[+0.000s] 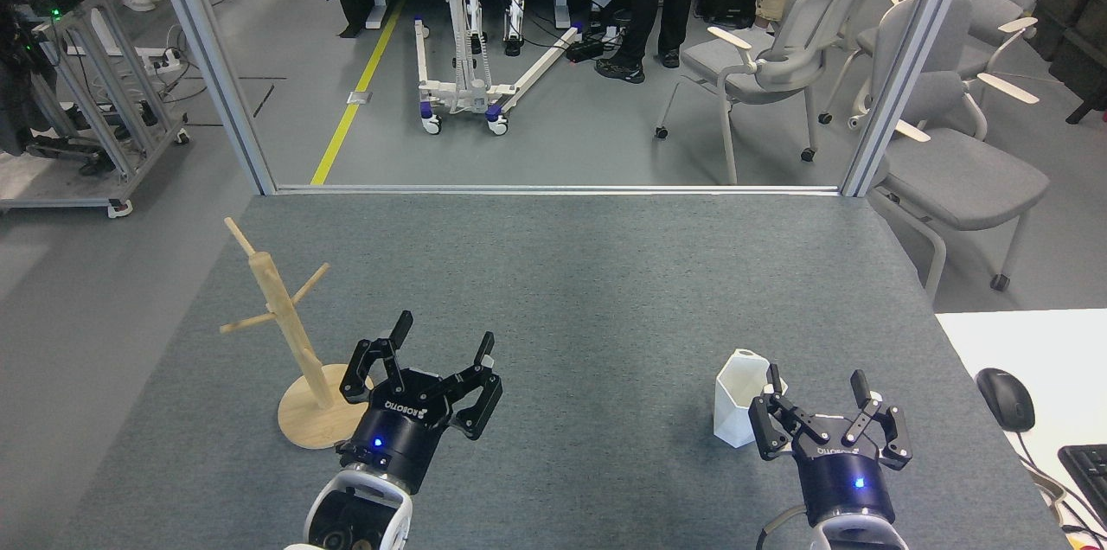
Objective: Hang cup on storage rack
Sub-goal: 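Move the right gripper toward the white hexagonal cup, then close the right gripper around the white cup's base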
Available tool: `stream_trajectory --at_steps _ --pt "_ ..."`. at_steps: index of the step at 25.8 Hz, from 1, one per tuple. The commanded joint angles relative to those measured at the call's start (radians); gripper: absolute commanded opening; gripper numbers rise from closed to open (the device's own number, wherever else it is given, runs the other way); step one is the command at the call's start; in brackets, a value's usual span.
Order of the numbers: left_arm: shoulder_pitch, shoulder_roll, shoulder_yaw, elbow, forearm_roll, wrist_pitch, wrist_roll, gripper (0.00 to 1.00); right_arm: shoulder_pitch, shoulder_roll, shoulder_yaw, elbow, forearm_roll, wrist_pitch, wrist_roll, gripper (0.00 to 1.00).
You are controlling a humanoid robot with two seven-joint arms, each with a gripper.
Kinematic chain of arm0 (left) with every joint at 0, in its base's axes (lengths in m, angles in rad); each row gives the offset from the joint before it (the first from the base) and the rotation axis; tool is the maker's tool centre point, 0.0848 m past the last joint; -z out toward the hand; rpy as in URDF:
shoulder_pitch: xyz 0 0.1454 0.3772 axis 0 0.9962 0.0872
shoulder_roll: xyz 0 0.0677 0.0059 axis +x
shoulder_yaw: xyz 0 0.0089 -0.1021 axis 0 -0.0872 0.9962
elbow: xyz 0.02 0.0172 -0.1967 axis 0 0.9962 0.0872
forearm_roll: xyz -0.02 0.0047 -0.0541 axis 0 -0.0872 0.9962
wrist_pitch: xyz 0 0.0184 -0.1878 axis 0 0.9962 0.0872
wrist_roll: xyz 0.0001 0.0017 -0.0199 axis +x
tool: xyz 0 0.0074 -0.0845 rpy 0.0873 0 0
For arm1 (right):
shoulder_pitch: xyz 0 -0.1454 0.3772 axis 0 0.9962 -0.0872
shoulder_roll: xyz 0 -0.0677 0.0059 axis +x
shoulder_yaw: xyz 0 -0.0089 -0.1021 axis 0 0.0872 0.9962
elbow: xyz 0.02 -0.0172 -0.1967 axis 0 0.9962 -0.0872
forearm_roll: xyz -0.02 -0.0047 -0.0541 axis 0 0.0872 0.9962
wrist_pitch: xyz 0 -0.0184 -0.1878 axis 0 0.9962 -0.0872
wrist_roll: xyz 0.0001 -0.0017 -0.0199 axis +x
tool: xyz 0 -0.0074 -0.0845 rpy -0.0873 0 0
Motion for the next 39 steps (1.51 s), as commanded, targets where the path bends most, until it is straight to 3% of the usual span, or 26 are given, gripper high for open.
stream_trajectory --at_steps 1,10,29,39 --pt "0.01 -0.012 0.003 -0.006 0.001 -0.003 0.001 1.0 -0.001 0.0 0.001 -0.001 0.0 -0.005 -0.008 1.0" --pt "0.03 -0.037 0.001 0.001 0.001 0.004 0.001 1.0 -0.007 0.0 0.003 0.005 -0.001 -0.009 -0.008 1.0" --pt "0.025 -0.034 0.0 0.009 0.001 0.0 0.002 1.0 -0.008 0.003 0.023 0.206 -0.001 -0.104 -0.005 1.0" --pt "0.013 -0.038 0.001 0.053 0.0 0.011 0.028 1.0 -0.099 0.001 0.03 0.324 -0.004 -0.106 -0.005 1.0"
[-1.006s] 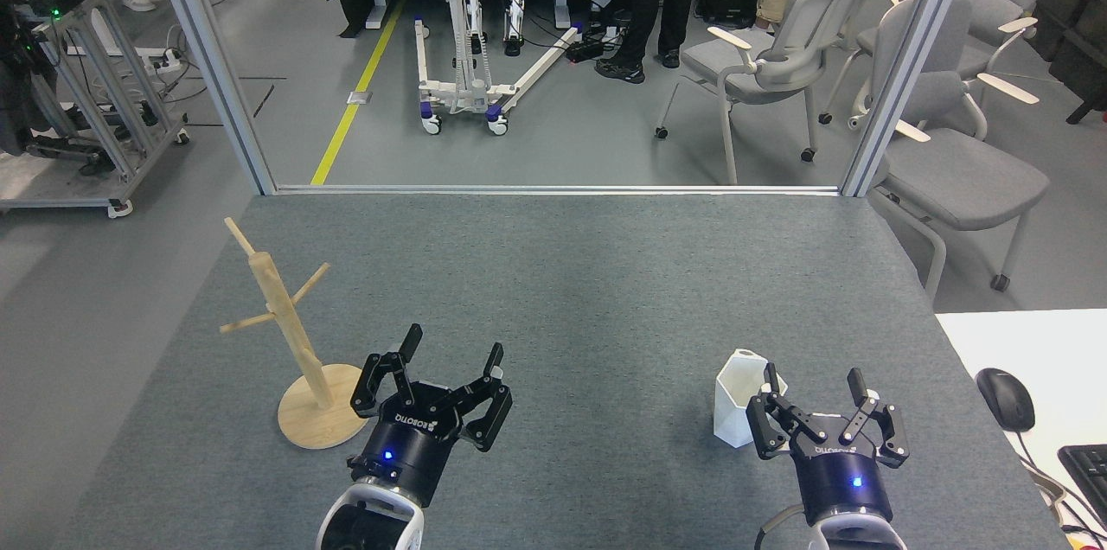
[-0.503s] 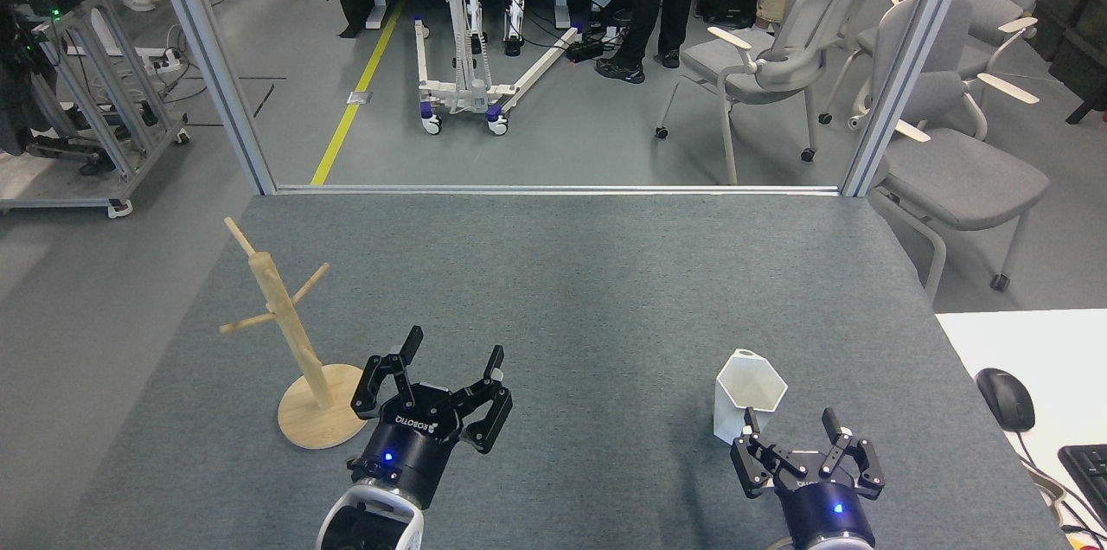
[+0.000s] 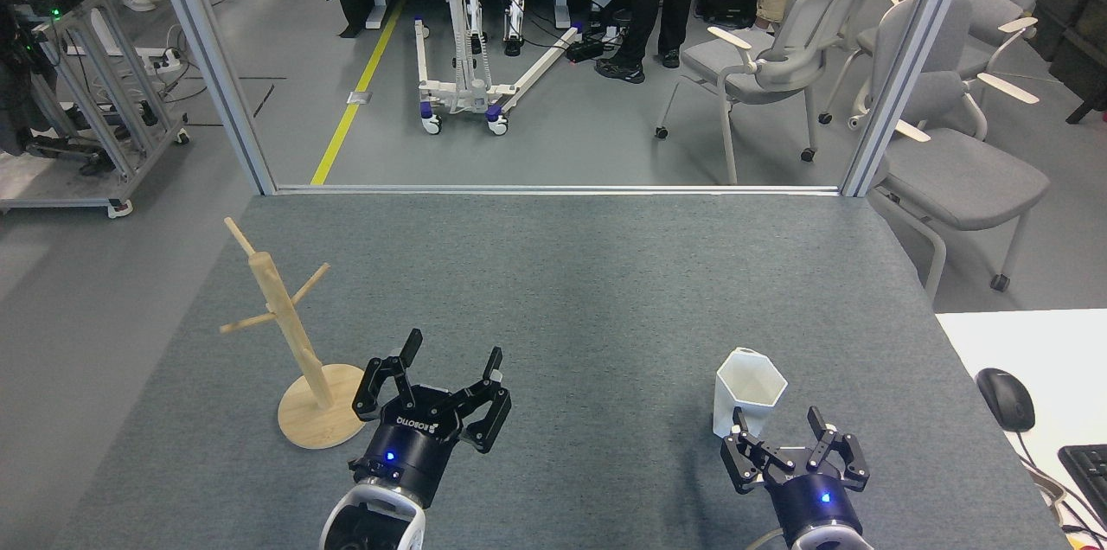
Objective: Hang cup on storage rack
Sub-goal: 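Close the right gripper around the white cup's base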
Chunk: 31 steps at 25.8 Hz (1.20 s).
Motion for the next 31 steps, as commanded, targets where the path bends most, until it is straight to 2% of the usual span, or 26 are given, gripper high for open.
stream_trajectory --at_steps 1,19,29,31 --pt "-0.004 0.0 0.0 0.011 0.0 0.003 0.009 1.0 -0.044 0.002 0.0 0.064 0.0 0.0 -0.001 1.0" --pt "-0.004 -0.011 -0.001 0.014 0.0 0.002 0.01 1.0 -0.171 0.013 0.076 0.23 -0.002 -0.003 0.002 1.0" --pt "-0.001 -0.008 0.0 0.009 0.0 0.002 0.01 1.0 -0.199 0.028 0.086 0.256 -0.002 -0.002 -0.004 0.99" --pt "0.001 -0.008 0.0 0.008 0.0 0.002 0.01 1.0 -0.2 0.027 0.083 0.256 -0.005 -0.003 -0.007 0.95"
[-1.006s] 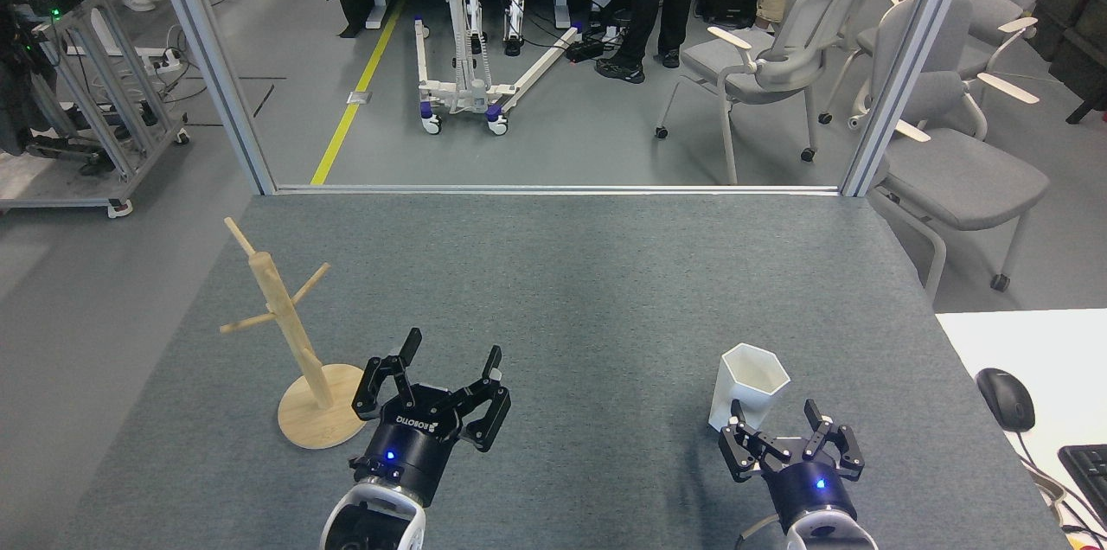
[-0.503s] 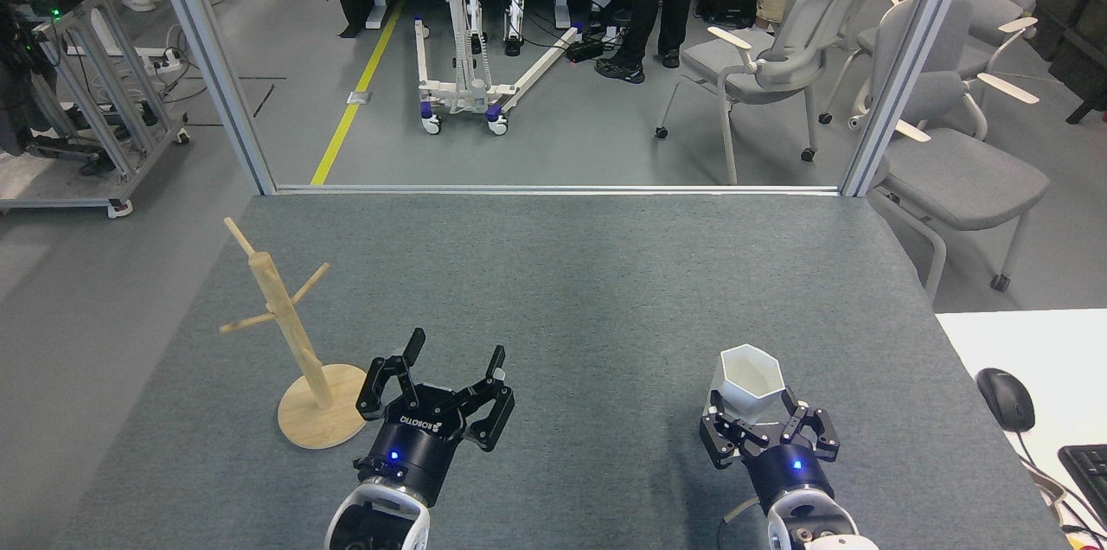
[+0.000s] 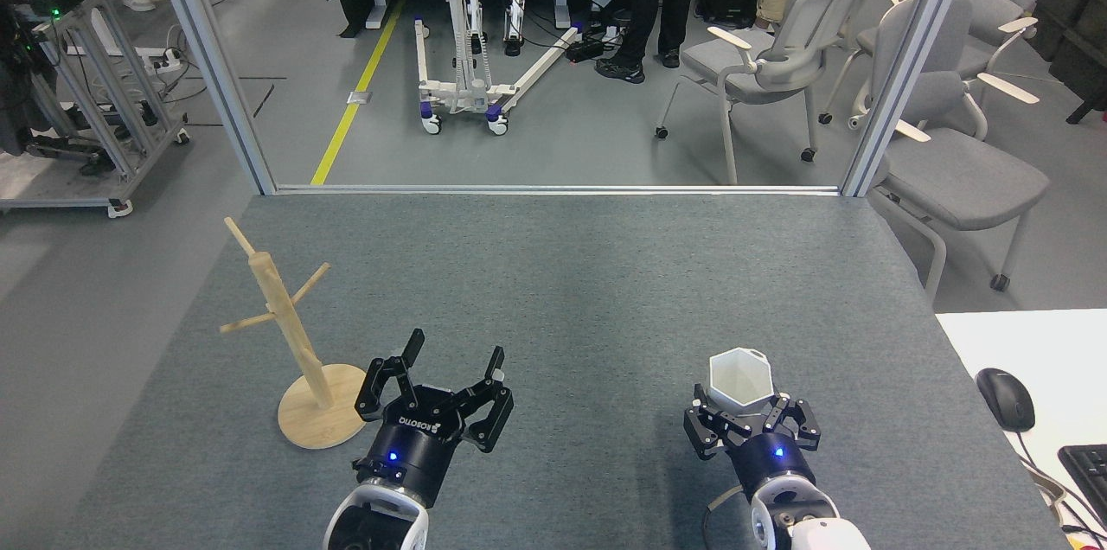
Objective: Hang cup on storage rack
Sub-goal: 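Close the right gripper around the white cup's base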
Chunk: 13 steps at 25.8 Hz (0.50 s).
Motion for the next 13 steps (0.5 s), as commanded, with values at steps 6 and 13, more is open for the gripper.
stream_trajectory --at_steps 6,13 --pt "0.003 0.0 0.001 0.0 0.0 -0.002 0.0 1.0 -0.01 -0.01 -0.006 -0.005 -0.032 -0.069 -0.012 0.41" --pt "0.001 0.001 0.001 0.003 0.0 -0.002 0.0 1.0 -0.014 -0.044 -0.036 -0.076 -0.033 -0.239 0.003 0.26"
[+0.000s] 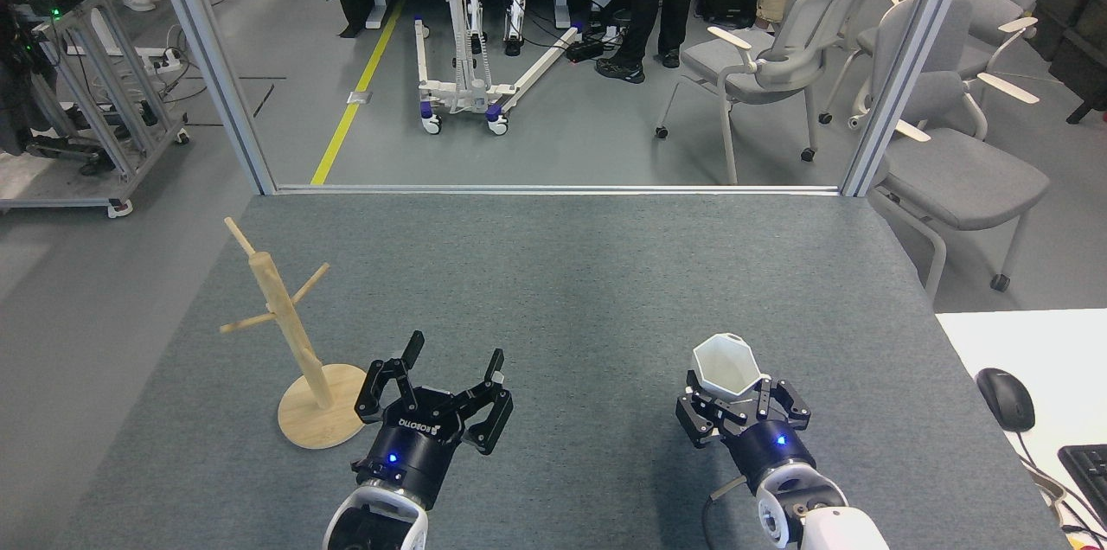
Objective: Hang cup on storage rack
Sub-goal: 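Close the right gripper around the white cup's base, then lift the cup with the right gripper toward the table center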
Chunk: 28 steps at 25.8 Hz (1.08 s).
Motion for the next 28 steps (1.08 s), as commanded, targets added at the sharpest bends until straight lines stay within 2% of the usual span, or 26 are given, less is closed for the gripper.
stream_trajectory --at_steps 1,4,8,14,16,24,28 --pt "-0.001 0.0 0.0 0.003 0.0 0.002 0.0 1.0 0.001 -0.032 -0.041 -0.063 -0.006 -0.101 0.022 0.25" --pt "-0.001 0.0 0.0 0.002 0.0 0.002 0.0 1.0 -0.001 -0.04 -0.09 -0.153 -0.008 -0.198 0.1 0.2" --pt "-0.006 0.0 0.0 0.012 0.0 0.002 0.0 1.0 -0.004 -0.048 -0.101 -0.27 -0.023 -0.212 0.264 0.19" --pt "-0.009 0.002 0.002 0.014 0.0 -0.003 0.018 1.0 -0.093 -0.046 -0.084 -0.394 -0.175 -0.172 0.51 0.15" --pt "-0.006 0.0 0.0 0.012 0.0 -0.005 0.041 1.0 -0.139 -0.038 -0.078 -0.413 -0.19 -0.155 0.569 0.14" --pt "-0.006 0.013 -0.001 0.012 0.0 -0.063 0.069 1.0 -0.285 -0.034 0.166 -0.414 -0.192 0.08 0.589 0.1" --pt "0.002 0.013 -0.003 0.002 0.001 -0.095 0.064 0.99 -0.34 -0.003 0.249 -0.42 -0.192 0.143 0.62 0.09"
